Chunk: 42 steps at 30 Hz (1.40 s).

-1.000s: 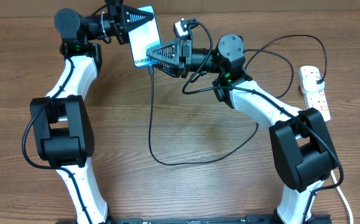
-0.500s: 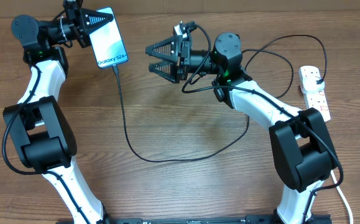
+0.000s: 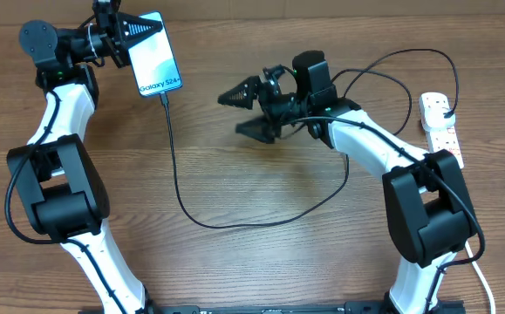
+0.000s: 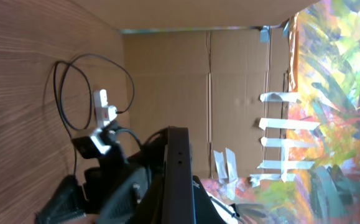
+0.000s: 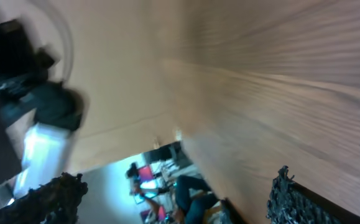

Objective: Plug charger to phone and switch on socket
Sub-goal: 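Open the right gripper and pull it back from the plugged phone, then lower the phone with the left gripper onto the table center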

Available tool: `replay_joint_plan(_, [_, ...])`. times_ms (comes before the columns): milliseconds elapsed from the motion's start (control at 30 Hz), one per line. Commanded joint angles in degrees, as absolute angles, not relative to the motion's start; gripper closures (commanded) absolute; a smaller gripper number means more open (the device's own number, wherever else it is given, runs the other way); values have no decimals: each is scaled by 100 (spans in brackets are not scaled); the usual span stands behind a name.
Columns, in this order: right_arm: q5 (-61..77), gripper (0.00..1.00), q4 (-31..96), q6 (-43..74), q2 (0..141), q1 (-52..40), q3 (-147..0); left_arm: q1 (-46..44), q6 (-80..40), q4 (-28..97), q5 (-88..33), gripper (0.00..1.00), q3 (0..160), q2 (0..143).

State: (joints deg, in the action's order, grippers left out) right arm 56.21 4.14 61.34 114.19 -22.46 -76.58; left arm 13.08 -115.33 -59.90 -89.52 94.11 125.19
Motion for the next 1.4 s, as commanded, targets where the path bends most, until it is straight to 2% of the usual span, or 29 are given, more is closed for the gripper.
replay_joint_plan(0, [4759, 3, 1245, 5192, 11395, -2005, -7712, 1146, -11445, -6031, -9048, 95, 9498, 12470])
replay_joint_plan(267, [3280, 3, 2729, 4305, 10829, -1559, -7712, 928, -10840, -6025, -9050, 96, 9498, 12470])
replay_joint_plan(600, [1782, 3, 3983, 4038, 9907, -1234, -7712, 287, -10049, -5861, -9052, 96, 9496, 12497])
replay_joint_plan(700, [1520, 3, 4198, 4012, 9677, -1219, -7712, 40, -9437, -5334, -9052, 96, 9496, 12529])
replay_joint_plan(867, [1459, 3, 4322, 3887, 9365, -1219, -7712, -322, -8106, -3750, -8960, 96, 9496, 12536])
replay_joint_plan(967, [1461, 3, 4383, 3863, 9231, -1219, -7712, -464, -7393, -2633, -8571, 96, 9496, 12536])
replay_joint_plan(1067, [1485, 2, 4469, 3815, 9144, -1219, -7712, -523, -7297, -1747, -7959, 96, 9496, 12536])
replay_joint_plan(1367, [1525, 2, 4600, 3627, 9129, -1219, -7712, -537, -6259, -1098, -7389, 96, 9496, 12536])
